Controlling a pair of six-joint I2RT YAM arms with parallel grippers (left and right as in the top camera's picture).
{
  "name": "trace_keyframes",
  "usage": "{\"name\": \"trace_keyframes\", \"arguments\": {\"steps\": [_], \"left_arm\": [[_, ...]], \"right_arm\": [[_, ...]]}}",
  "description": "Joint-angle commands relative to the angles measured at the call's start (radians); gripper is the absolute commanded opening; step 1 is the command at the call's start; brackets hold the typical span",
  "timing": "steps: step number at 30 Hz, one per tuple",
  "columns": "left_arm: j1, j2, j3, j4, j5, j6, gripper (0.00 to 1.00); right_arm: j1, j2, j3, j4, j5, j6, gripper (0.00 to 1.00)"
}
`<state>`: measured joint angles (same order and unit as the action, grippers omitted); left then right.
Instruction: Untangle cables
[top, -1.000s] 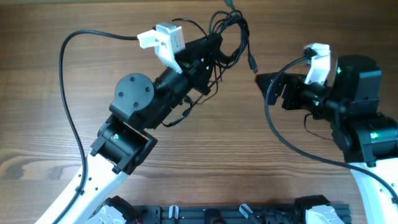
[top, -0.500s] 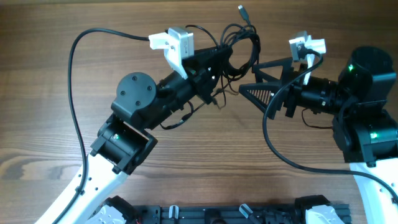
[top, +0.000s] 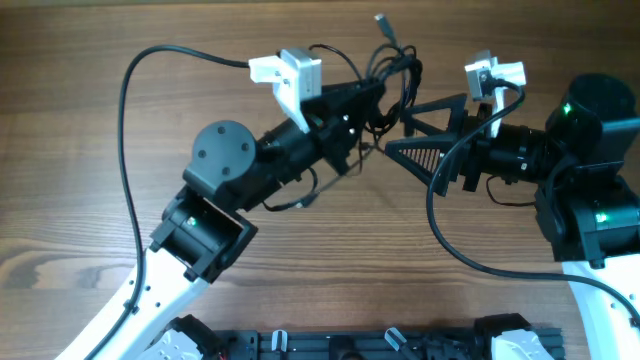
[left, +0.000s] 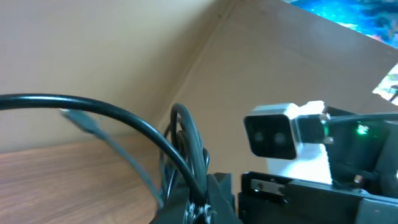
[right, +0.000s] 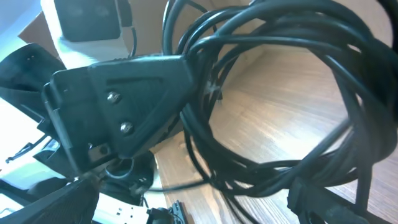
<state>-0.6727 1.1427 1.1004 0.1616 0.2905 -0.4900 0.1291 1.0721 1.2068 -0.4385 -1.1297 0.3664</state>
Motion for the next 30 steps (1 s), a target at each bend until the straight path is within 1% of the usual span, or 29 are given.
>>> {"name": "trace_keyframes", "arguments": {"steps": [1,4,7,10,15,17,21,24,30], "left_arm": [[-0.022,0.024,0.010,0.011,0.031,0.012,0.04],[-0.022,0.024,0.010,0.025,0.031,0.012,0.04],[-0.022,0.023,0.010,0.040,0.039,0.011,0.04],[-0.022,0.022,0.010,0.053,0.077,0.011,0.04],[-0.023,0.022,0.010,0.053,0.142,0.011,0.04],[-0.024,0.023,0.010,0.051,0.158,0.011,0.04],[-0.024,0.023,0.010,0.050,0.145,0.012,0.04],[-0.024,0.023,0.010,0.037,0.100,0.012,0.04],[-0.024,0.023,0.010,0.037,0.097,0.011,0.04]], "right_arm": [[0.005,-0.010,0.009,0.008,-0.051,0.003,1.00],[0.005,-0.010,0.009,0.008,-0.048,0.000,1.00],[0.005,-0.008,0.009,-0.001,0.003,0.000,1.00],[0.005,-0.006,0.009,-0.027,0.084,-0.001,1.00],[0.005,0.018,0.009,-0.002,0.082,-0.024,1.00],[0.005,0.030,0.009,0.021,0.037,-0.023,1.00],[0.005,0.041,0.009,0.072,-0.080,-0.022,1.00],[0.005,0.041,0.009,0.073,-0.111,-0.023,1.00],[0.005,0.041,0.009,0.107,-0.135,-0.023,1.00]]}}
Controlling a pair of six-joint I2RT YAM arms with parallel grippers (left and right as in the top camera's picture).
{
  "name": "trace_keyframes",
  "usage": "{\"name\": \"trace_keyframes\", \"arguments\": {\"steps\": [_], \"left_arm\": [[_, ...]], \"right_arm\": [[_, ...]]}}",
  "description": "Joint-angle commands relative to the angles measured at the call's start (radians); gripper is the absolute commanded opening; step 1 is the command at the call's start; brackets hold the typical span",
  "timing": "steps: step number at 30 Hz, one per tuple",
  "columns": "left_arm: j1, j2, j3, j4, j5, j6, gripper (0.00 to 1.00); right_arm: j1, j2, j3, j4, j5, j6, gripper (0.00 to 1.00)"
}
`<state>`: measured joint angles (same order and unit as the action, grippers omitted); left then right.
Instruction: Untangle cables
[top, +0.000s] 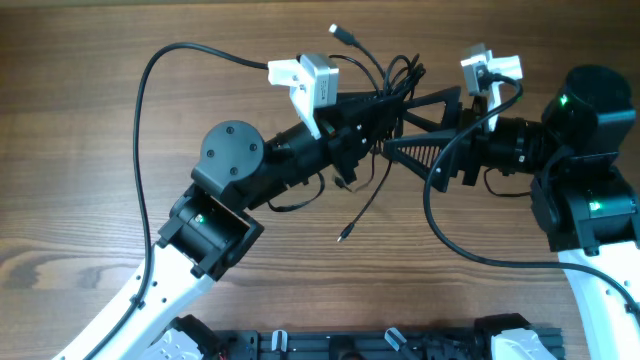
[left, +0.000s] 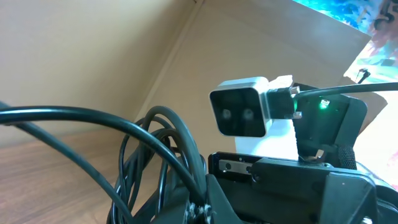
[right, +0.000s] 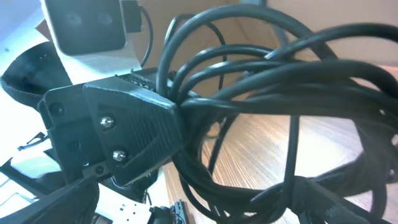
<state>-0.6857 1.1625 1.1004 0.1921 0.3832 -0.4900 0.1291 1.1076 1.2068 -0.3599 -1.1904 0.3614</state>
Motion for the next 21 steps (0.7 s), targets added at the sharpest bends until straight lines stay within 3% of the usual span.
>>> {"name": "trace_keyframes", "arguments": {"steps": [1,10,18,19,21], "left_arm": [[-0.011,0.003,0.010,0.007,0.005,0.011,0.04],[-0.010,0.003,0.010,0.036,0.059,-0.022,0.04],[0.055,0.002,0.010,0.013,-0.018,-0.024,0.04],[0.067,0.002,0.010,0.010,-0.018,-0.024,0.04],[0.090,0.003,0.010,-0.002,-0.027,-0.043,0.04]], "right_arm": [[0.005,0.005,0.009,0.038,-0.076,-0.018,1.00],[0.005,0.037,0.009,0.045,-0.032,-0.044,0.99],[0.004,0.039,0.009,0.046,-0.062,-0.044,0.86],[0.004,0.039,0.009,0.046,-0.062,-0.044,0.82],[0.004,0.038,0.009,0.054,-0.083,-0.047,0.59]]}}
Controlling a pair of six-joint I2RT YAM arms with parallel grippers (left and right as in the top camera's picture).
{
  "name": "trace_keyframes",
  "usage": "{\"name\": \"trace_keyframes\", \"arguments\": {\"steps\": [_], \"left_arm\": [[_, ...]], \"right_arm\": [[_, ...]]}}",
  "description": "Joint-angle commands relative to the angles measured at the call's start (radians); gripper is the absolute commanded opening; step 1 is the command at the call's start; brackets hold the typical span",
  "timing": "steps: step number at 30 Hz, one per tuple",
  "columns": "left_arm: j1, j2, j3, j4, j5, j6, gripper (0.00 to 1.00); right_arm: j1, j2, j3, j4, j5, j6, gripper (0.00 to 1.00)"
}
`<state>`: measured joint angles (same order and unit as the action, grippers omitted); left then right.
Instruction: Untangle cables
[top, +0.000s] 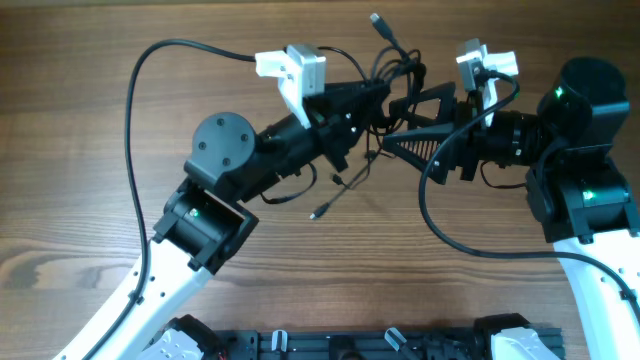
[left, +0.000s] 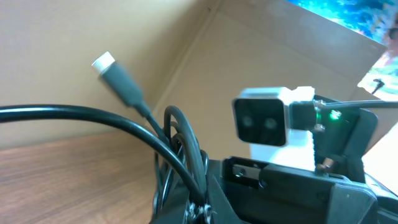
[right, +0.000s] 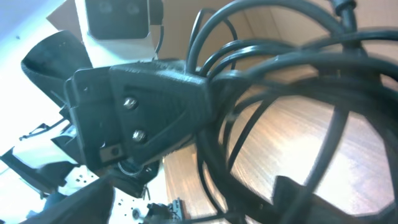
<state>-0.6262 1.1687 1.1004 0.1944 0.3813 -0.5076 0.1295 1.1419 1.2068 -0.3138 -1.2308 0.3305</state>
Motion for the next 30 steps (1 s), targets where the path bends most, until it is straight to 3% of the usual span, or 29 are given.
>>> {"name": "trace_keyframes", "arguments": {"steps": [1,5,7,14,22,26,27,28,30], "left_arm": [[0.034,-0.003,0.010,-0.006,-0.024,-0.026,0.04],[0.035,-0.003,0.010,-0.027,-0.024,-0.025,0.04],[0.035,-0.003,0.010,-0.028,-0.024,-0.025,0.04],[0.035,-0.003,0.010,-0.026,-0.046,-0.051,0.04],[0.035,-0.003,0.010,0.035,-0.448,-0.179,0.04],[0.035,-0.003,0.010,0.090,-0.514,-0.208,0.04],[0.035,-0.003,0.010,0.095,-0.514,-0.208,0.04],[0.035,-0.004,0.010,0.098,-0.514,-0.208,0.04],[0.035,-0.004,0.010,0.098,-0.513,-0.207,0.04]], "right_arm": [[0.004,0.004,0.009,0.018,-0.061,-0.016,0.53],[0.004,0.004,0.009,0.071,-0.150,-0.016,0.12],[0.004,0.003,0.009,0.090,-0.183,-0.016,0.05],[0.004,0.003,0.009,0.113,-0.301,-0.025,0.04],[0.004,0.000,0.009,0.110,-0.368,-0.041,0.04],[0.004,0.000,0.009,0.068,-0.330,-0.040,0.05],[0.004,0.000,0.009,0.057,-0.313,-0.039,0.06],[0.004,0.000,0.009,0.030,-0.273,-0.039,0.18],[0.004,0.000,0.009,-0.057,-0.118,0.000,0.59]]}}
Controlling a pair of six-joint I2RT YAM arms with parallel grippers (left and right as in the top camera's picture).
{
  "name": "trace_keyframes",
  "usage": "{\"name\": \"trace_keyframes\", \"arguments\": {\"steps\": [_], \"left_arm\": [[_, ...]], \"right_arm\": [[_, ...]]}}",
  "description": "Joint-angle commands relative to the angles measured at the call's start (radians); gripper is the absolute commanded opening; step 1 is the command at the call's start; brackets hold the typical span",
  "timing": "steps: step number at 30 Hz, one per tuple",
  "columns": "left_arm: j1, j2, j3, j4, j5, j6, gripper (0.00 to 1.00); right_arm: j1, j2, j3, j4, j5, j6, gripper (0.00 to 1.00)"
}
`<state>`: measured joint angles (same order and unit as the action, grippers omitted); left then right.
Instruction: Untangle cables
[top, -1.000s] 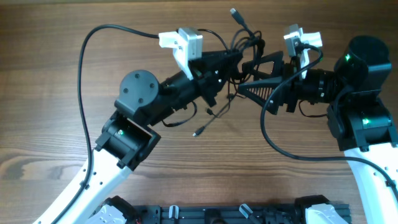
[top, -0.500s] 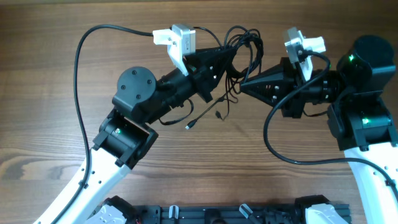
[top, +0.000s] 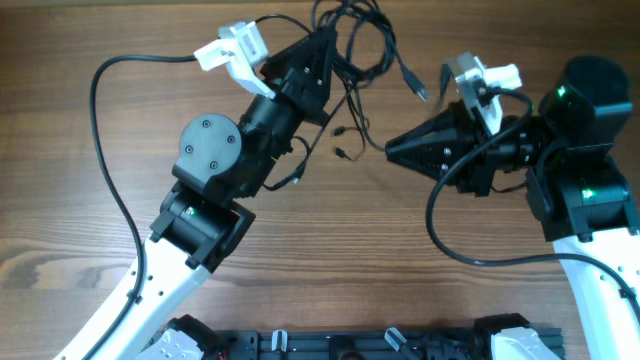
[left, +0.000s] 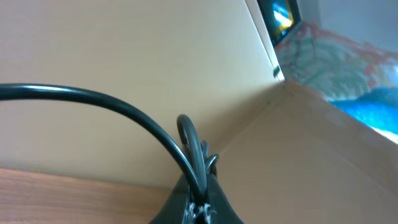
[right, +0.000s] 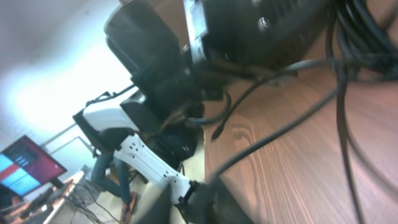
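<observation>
A tangled bundle of black cables (top: 352, 30) hangs at the far edge of the wooden table (top: 300, 230). My left gripper (top: 325, 48) is shut on it; in the left wrist view the strands (left: 189, 140) rise straight out of the closed jaws of the left gripper (left: 199, 202). My right gripper (top: 390, 152) sits lower and to the right, shut on one thin strand (top: 358, 118) that stretches up to the bundle. The right wrist view shows that strand (right: 280, 134) leaving the right gripper (right: 208, 186). A USB plug (top: 420, 90) dangles free.
Short loose cable ends (top: 345, 152) hang over the table between the arms. The left arm's own supply cable (top: 100, 150) loops wide on the left, the right arm's (top: 440, 235) below its wrist. A black rail (top: 380, 345) runs along the near edge.
The grippers were tip to tip at the bundle. Now my left gripper is further up and left with the bundle, and my right is lower right, one strand stretched between them.
At all three earlier moments both grippers stood close together on the knotted bundle near the top middle, with plugs and loose ends shifting about it. Now the arms are apart and a single strand is drawn out of the bundle.
</observation>
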<state>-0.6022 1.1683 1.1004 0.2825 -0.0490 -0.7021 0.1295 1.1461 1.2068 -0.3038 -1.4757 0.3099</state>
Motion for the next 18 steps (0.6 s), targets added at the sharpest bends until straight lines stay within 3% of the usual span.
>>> {"name": "trace_keyframes", "arguments": {"steps": [1,3,4,12,15,18], "left_arm": [[0.011,-0.004,0.010,0.009,-0.083,-0.012,0.04],[0.011,-0.010,0.010,0.005,-0.083,-0.009,0.04],[0.011,-0.013,0.010,0.001,-0.083,-0.008,0.04],[0.011,-0.040,0.010,-0.075,-0.037,0.021,0.04],[0.011,-0.041,0.010,-0.124,0.016,0.021,0.04],[0.011,-0.040,0.010,-0.166,0.161,0.021,0.04]], "right_arm": [[0.004,-0.005,0.009,-0.122,0.221,0.034,0.73],[0.004,-0.005,0.009,-0.217,0.370,0.036,0.94],[0.004,-0.005,0.009,-0.271,0.462,0.051,0.96],[0.004,-0.062,0.009,-0.459,0.919,0.089,0.99],[0.004,-0.127,0.009,-0.435,0.933,0.030,0.99],[0.004,-0.204,0.009,-0.406,0.933,-0.081,0.99]]}}
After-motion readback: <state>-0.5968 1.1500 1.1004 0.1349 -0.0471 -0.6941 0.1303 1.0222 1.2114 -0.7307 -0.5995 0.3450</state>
